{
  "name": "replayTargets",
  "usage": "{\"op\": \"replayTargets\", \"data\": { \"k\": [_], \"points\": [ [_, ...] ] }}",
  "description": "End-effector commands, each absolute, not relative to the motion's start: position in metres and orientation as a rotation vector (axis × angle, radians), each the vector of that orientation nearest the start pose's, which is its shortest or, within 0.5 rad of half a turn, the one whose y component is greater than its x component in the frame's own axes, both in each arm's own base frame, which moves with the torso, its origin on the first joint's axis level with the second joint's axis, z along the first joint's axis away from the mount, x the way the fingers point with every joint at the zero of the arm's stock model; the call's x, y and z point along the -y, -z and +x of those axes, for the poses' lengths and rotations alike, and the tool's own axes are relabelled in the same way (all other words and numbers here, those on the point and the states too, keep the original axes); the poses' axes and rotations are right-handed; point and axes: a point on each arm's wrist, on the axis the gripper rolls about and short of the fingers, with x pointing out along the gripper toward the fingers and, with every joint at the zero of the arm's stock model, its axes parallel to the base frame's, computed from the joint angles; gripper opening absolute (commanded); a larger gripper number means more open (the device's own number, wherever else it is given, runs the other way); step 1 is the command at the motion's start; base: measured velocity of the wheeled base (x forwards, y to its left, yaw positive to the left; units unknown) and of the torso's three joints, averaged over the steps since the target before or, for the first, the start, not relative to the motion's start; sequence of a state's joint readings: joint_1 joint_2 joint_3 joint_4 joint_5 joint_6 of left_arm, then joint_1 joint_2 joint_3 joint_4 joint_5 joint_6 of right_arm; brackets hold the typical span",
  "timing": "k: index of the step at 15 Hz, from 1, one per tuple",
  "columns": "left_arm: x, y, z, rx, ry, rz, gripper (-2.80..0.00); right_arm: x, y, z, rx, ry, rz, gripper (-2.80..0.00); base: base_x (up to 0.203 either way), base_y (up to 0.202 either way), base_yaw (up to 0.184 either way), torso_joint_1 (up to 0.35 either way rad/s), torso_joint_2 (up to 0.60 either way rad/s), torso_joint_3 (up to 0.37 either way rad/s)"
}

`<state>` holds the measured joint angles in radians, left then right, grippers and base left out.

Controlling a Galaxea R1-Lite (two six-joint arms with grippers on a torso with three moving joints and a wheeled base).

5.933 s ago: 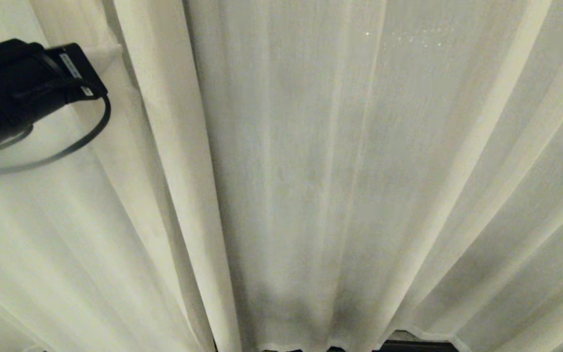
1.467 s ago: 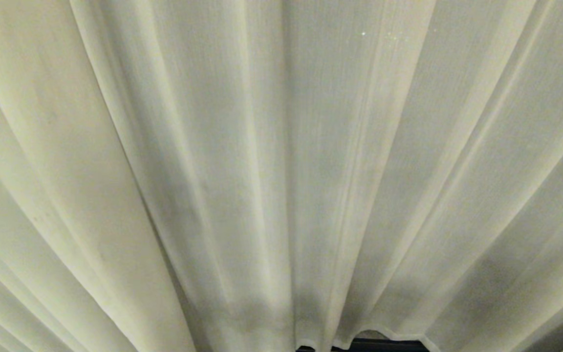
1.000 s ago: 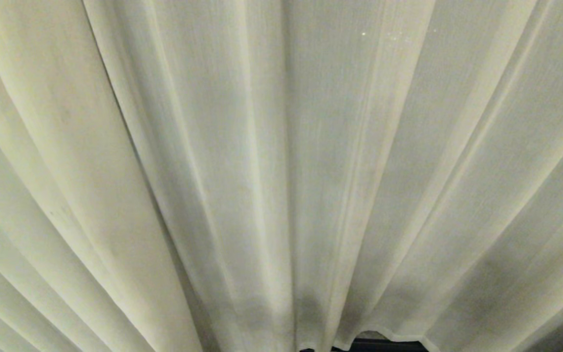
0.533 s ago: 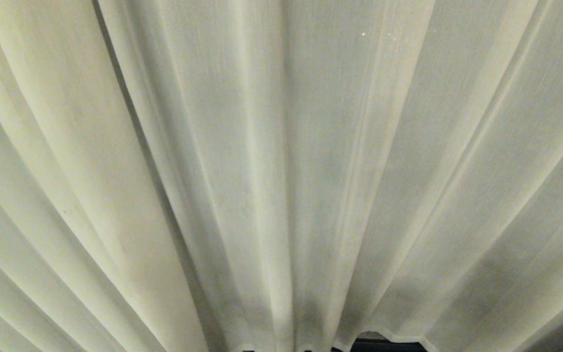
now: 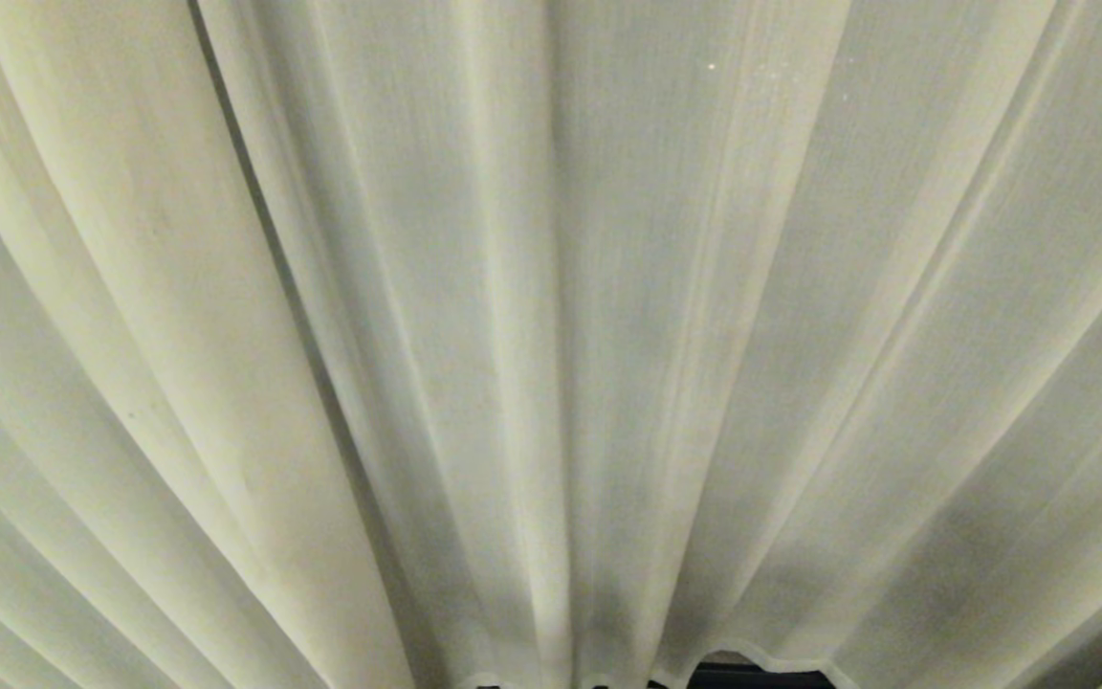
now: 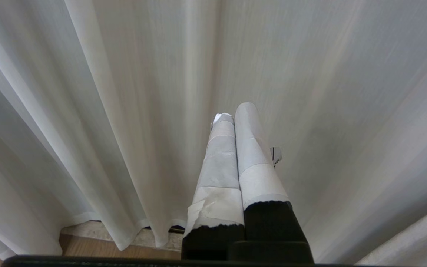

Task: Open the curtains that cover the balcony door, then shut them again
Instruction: Close the outer curtains on both sides

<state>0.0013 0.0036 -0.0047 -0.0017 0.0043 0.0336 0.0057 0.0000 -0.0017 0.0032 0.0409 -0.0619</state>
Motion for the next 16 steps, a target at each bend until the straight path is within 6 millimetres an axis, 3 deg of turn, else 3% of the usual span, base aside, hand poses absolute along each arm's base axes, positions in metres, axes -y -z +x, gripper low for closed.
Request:
{"op": "replayTargets", "data": {
  "k": [1, 16],
  "points": [
    [0.0000, -0.0763, -0.0228, 0.008, -0.003, 0.034, -2.80, -0.0008, -0.0756, -0.0228, -0.002, -0.048, -0.063, -2.80, 0.000, 0.000, 0.000, 0.000, 0.00, 0.000],
    [0.0000, -0.0760, -0.0228, 0.005, -0.003, 0.029, -2.80, -0.0008, -0.0756, -0.0228, -0.002, -0.048, -0.063, -2.80, 0.000, 0.000, 0.000, 0.000, 0.00, 0.000]
  ]
}}
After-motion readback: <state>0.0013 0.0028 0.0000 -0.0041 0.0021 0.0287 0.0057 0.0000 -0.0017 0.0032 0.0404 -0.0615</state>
